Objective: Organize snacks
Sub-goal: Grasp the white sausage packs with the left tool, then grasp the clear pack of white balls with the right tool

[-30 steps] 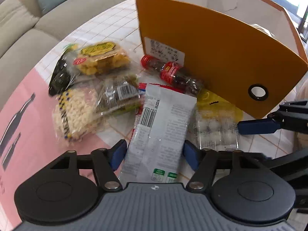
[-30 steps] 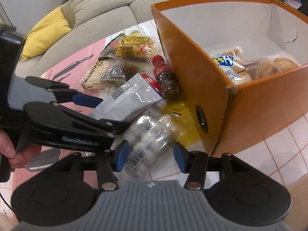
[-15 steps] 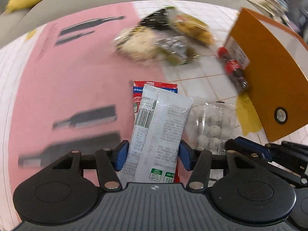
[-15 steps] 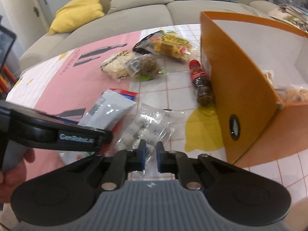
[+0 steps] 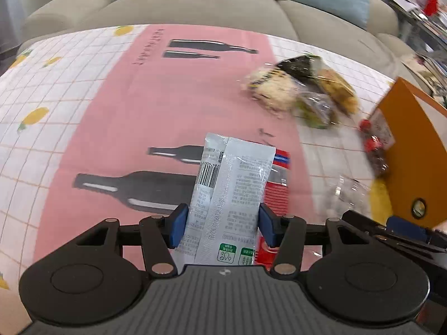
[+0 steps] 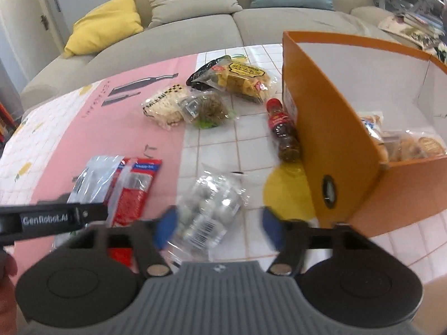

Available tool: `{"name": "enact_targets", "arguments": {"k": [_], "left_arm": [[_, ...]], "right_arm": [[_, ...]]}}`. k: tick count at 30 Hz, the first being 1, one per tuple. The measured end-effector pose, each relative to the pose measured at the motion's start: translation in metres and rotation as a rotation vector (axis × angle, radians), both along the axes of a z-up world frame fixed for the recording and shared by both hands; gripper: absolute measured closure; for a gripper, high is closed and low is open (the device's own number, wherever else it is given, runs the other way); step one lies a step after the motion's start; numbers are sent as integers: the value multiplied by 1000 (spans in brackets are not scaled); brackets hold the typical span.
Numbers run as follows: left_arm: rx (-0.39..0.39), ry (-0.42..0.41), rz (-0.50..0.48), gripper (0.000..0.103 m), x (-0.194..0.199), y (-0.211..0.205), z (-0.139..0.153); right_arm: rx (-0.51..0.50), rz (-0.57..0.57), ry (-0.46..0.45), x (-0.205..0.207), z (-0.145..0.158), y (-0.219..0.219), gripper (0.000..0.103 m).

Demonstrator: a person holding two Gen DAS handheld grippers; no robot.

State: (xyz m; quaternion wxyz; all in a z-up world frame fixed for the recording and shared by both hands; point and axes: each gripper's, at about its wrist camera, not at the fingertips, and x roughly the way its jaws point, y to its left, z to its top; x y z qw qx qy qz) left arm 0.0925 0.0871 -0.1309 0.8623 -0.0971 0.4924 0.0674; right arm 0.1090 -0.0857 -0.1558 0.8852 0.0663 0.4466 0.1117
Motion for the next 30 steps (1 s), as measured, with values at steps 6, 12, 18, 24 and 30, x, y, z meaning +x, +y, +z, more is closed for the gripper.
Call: {"name": "enact_targets", "arguments": {"k": [6, 12, 18, 24, 30], "left_arm": [[25, 5, 35, 45, 2, 7, -7], [75, 68, 29, 41, 6, 7, -20], [124, 64, -11, 23, 10, 0, -24], [122, 48, -4, 20, 14, -2, -25], [110, 40, -3, 46, 12, -7, -22]], "right_arm": [[-42, -47, 91, 19, -16, 24, 24], [-110, -29, 85, 25, -25, 42, 22], [-184, 32, 41, 18, -27, 40, 33], [-174, 79, 26, 15, -26, 32, 36], [-159, 86, 28, 13, -25, 30, 38]]}}
